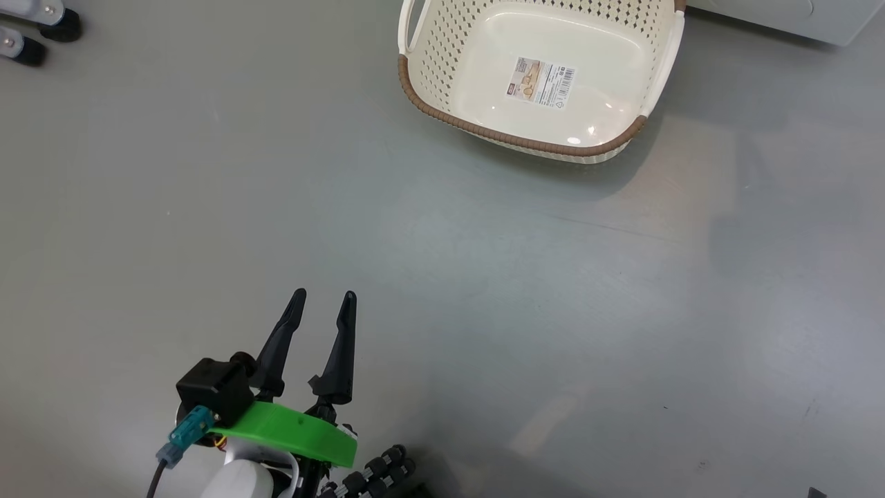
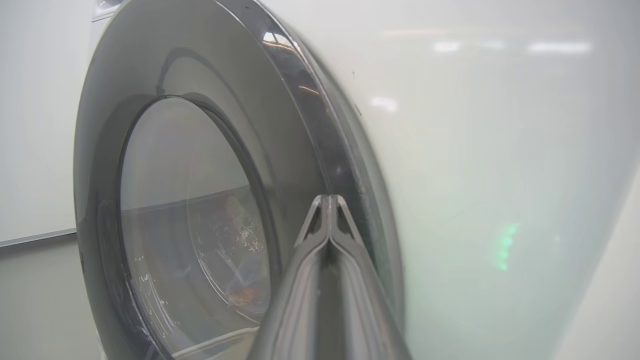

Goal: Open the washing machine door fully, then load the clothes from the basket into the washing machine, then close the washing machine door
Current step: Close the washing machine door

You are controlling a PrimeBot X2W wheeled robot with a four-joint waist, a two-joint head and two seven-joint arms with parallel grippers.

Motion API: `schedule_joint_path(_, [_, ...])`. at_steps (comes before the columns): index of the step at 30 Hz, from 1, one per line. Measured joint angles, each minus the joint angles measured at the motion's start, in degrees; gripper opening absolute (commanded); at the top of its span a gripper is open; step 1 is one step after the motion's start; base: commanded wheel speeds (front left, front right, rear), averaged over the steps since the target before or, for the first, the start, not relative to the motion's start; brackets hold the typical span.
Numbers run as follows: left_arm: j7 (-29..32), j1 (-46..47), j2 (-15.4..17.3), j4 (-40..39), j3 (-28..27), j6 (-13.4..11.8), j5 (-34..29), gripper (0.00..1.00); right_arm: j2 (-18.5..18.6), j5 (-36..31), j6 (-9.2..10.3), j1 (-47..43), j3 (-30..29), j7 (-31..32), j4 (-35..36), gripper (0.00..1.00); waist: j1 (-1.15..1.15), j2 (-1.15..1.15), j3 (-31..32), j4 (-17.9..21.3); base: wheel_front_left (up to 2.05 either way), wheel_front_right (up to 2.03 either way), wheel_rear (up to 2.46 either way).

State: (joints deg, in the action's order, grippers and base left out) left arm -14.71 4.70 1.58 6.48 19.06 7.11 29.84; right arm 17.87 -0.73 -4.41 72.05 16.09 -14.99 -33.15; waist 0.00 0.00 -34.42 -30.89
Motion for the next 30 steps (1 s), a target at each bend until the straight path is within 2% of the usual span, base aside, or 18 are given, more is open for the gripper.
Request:
schedule_joint_path(5, [0.0,0.0,0.0,0.0,-0.1,0.0,0.0,1.00,0.7,0.0,0.60,1.2,-0.8,-0.1,-0.8,0.00,0.00,0.00,0.3,0.0,0.00,0.00,0.00])
schedule_joint_path(11, [0.0,0.0,0.0,-0.4,-1.7,0.0,0.0,1.00,-0.8,0.0,0.75,1.4,0.6,-0.1,-0.2,0.00,0.00,0.00,1.0,0.8,0.00,0.00,0.00])
schedule_joint_path(16, [0.0,0.3,0.0,-0.8,-2.6,0.0,0.1,1.00,-2.6,0.9,-0.24,-0.3,2.3,-0.1,3.9,0.00,0.00,0.00,2.2,1.9,0.00,0.00,0.00])
schedule_joint_path(22, [0.0,0.7,0.0,-0.7,-4.8,0.0,0.0,1.00,-5.6,2.7,-0.83,-7.6,3.8,-0.1,9.9,0.00,0.00,0.00,5.1,3.8,0.00,0.00,0.00])
schedule_joint_path(23, [0.0,0.8,0.0,-0.6,-5.3,0.0,0.0,1.00,-6.0,3.2,-0.83,-8.7,3.9,-0.1,10.8,0.08,0.00,0.00,5.6,4.2,0.00,0.00,0.00])
schedule_joint_path(25, [0.0,1.0,0.0,-0.5,-6.4,0.0,0.0,1.00,-6.7,3.9,-0.85,-11.1,4.2,-0.1,12.3,0.36,0.00,0.00,6.9,5.0,0.00,0.00,0.00])
schedule_joint_path(26, [0.0,1.0,0.0,-0.4,-7.0,0.0,0.0,1.00,-7.0,4.1,-0.90,-12.3,4.5,-0.1,13.0,0.45,0.00,0.00,7.5,5.5,0.00,0.00,0.00])
schedule_joint_path(29, [0.0,1.0,0.0,0.1,-8.4,0.0,0.0,1.00,-7.4,4.6,-1.09,-16.3,5.1,-0.1,14.9,0.96,0.00,0.00,9.5,7.1,0.00,0.00,0.00])
schedule_joint_path(30, [0.0,1.0,0.0,0.2,-8.9,0.0,0.0,1.00,-7.4,4.7,-1.11,-17.5,5.3,-0.1,15.5,1.00,0.00,0.00,10.1,7.7,0.00,0.00,0.00])
